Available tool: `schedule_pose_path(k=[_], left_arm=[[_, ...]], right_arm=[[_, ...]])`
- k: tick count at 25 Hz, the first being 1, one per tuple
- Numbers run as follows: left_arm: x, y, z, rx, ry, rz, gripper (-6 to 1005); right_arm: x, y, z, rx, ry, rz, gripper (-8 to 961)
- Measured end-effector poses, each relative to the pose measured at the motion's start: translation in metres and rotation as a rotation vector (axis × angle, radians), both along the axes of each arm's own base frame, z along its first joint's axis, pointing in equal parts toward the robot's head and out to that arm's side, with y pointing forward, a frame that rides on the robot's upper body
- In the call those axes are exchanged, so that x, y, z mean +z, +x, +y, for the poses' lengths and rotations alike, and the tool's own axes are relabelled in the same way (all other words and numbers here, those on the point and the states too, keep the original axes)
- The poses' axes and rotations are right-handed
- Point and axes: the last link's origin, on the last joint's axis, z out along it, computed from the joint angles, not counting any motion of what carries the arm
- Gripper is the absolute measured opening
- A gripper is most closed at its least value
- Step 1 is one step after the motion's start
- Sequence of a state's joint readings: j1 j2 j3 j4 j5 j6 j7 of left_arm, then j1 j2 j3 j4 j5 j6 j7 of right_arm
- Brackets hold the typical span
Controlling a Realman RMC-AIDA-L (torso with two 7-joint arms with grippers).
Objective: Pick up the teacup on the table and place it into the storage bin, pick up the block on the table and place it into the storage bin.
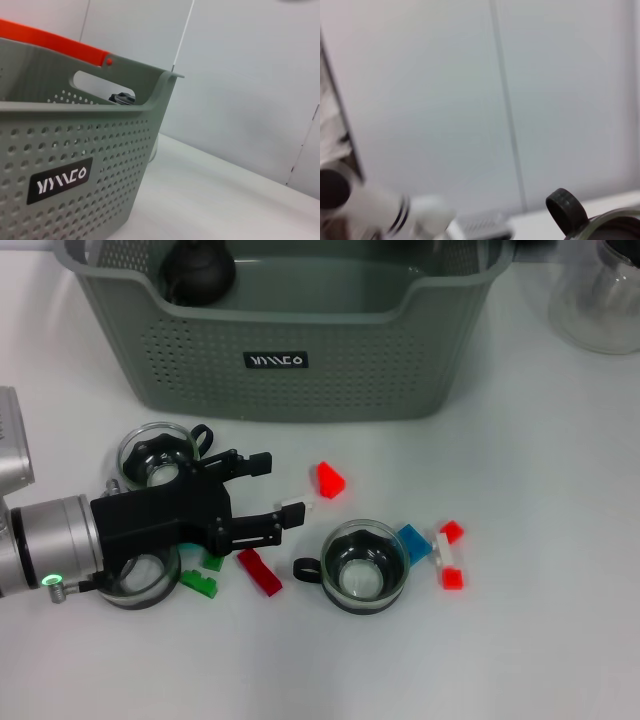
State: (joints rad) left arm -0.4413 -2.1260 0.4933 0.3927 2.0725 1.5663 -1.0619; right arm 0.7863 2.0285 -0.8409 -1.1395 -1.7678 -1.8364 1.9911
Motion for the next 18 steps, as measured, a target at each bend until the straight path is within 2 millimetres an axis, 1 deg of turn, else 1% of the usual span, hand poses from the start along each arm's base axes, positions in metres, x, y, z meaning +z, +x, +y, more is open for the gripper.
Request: schedule_pose_path(k=[4, 8, 10, 13, 18], left_arm=[[0.000, 0.001, 0.001, -0.005, -0.001, 0.002, 862], [-0.001, 0.004, 0.003, -0.011, -0.002, -0.002, 862], [-0.002, 0.005, 0.004, -0.012, -0.003, -0.003, 861], [-0.004, 0.006, 0.004, -0.011, -0.002, -0.003, 860], [-0.004, 0.006, 0.004, -0.010, -0.003, -0.003, 859]], right_arm=[[0.010, -0.018, 0.036, -0.108, 0.126, -0.003, 116], [0.010, -0.035, 0.073, -0.189, 0.247, -0.089, 122], [0.003, -0.039, 0.091, -0.228, 0.301, -0.157, 125], [-0.013, -0.044, 0.109, -0.253, 0.369, -0.271, 130], [-0.050, -0.047, 0.131, -0.250, 0.472, -0.453, 137]])
